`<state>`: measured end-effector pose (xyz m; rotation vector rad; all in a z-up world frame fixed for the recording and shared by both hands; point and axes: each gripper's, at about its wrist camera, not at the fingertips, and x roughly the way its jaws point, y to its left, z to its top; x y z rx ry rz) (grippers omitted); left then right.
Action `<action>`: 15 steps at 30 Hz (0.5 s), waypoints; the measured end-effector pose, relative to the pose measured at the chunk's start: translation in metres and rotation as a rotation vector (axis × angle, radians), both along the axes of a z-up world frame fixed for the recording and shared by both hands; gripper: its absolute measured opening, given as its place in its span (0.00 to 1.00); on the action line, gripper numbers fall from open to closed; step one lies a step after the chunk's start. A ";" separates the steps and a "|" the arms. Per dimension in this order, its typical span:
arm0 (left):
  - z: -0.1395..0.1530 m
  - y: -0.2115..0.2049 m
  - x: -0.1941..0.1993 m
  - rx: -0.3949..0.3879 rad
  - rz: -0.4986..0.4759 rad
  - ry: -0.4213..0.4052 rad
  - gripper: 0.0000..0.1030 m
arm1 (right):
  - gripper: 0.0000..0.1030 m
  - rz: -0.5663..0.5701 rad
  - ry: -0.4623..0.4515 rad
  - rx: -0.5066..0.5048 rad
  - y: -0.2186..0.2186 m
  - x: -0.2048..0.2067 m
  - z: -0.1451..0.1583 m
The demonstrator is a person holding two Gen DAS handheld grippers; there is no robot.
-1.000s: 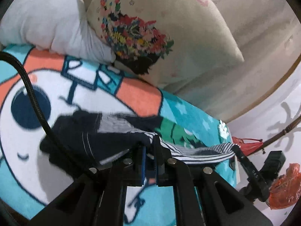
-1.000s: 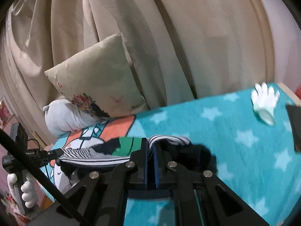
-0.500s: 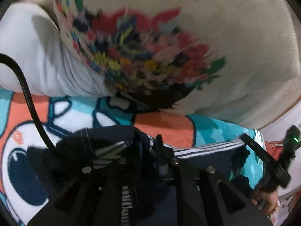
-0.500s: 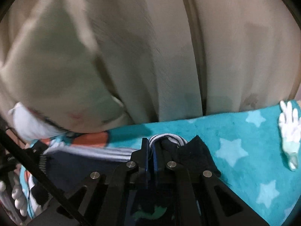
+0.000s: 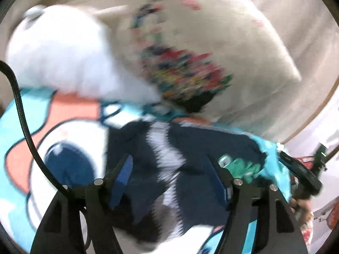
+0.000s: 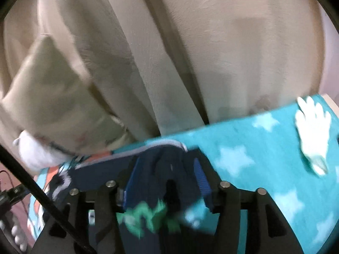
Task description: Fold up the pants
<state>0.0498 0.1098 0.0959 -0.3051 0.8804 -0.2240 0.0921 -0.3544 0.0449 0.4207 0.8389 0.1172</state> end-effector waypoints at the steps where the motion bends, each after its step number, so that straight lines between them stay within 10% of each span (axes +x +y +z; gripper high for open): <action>1: -0.009 0.008 -0.007 0.006 0.020 0.025 0.67 | 0.59 0.004 0.001 0.005 -0.003 -0.016 0.000; 11: -0.069 0.017 -0.021 -0.048 0.034 0.173 0.67 | 0.61 -0.098 0.047 0.043 -0.044 -0.131 -0.037; 15: -0.080 -0.005 -0.015 -0.011 0.035 0.176 0.82 | 0.61 -0.122 0.067 0.138 -0.045 -0.133 -0.056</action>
